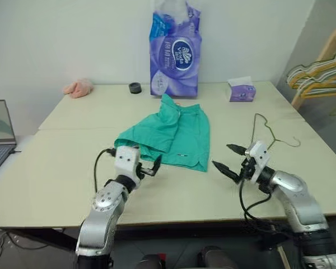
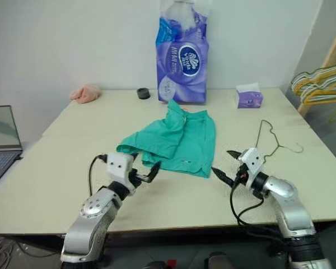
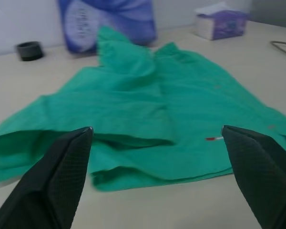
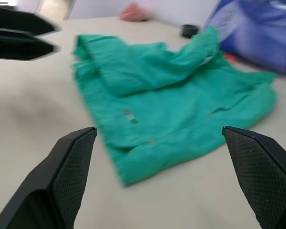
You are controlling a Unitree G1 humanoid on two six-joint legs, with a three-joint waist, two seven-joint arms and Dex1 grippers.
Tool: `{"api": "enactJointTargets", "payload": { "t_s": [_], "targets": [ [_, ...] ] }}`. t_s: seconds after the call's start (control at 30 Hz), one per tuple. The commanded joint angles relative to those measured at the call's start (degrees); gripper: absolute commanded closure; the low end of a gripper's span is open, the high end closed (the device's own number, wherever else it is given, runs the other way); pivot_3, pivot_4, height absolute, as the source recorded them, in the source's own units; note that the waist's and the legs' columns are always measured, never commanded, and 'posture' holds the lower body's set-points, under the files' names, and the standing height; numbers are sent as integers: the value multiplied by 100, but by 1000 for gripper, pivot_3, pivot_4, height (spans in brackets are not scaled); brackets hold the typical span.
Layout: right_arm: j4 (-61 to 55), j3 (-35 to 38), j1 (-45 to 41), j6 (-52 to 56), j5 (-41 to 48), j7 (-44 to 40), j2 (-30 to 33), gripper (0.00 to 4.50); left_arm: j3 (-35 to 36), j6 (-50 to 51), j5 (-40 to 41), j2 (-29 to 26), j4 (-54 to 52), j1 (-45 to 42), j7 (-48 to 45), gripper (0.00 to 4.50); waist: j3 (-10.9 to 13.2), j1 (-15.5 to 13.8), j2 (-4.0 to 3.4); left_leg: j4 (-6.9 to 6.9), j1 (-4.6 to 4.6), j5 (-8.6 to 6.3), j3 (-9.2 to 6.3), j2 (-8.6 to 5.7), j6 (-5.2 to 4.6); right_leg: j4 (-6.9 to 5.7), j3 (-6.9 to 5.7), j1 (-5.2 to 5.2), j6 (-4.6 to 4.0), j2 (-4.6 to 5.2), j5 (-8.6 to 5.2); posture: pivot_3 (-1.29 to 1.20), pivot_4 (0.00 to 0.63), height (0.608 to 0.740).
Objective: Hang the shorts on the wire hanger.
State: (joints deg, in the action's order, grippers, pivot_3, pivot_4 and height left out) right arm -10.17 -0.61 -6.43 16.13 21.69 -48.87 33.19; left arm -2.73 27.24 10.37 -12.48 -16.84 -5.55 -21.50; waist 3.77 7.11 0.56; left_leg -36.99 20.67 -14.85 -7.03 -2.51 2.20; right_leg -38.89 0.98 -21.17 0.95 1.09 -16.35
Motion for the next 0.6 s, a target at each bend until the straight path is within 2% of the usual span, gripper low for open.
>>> {"api": "enactJointTargets", "payload": {
  "t_s": [0.03,0.27,0.47,0.6],
  "targets": [
    [-736,232,111,686,609,-395,429,0,-336,409,159,77,483,-660,-297,26,0,129,2,2,1,0,-2,0,0,1,-4,0,1,-1,-1,-334,16,740],
    [-1555,275,291,1259,1034,-383,699,0,-995,712,-112,353,2017,-1962,-514,26,2,584,5,9,11,-4,-6,7,1,2,-14,-6,29,-5,-19,-380,24,740],
    [-1691,306,242,1328,1069,-271,634,0,-1144,732,-326,618,3149,-2520,-457,26,4,852,8,7,17,-21,-10,5,-8,19,-8,-5,42,-3,-26,-402,30,740],
    [-1636,378,250,1315,1098,-286,633,0,-1062,821,-406,617,3301,-2525,-354,26,5,943,9,7,18,-27,-18,4,-11,23,-6,-6,49,0,-30,-406,35,740]
  ]
}}
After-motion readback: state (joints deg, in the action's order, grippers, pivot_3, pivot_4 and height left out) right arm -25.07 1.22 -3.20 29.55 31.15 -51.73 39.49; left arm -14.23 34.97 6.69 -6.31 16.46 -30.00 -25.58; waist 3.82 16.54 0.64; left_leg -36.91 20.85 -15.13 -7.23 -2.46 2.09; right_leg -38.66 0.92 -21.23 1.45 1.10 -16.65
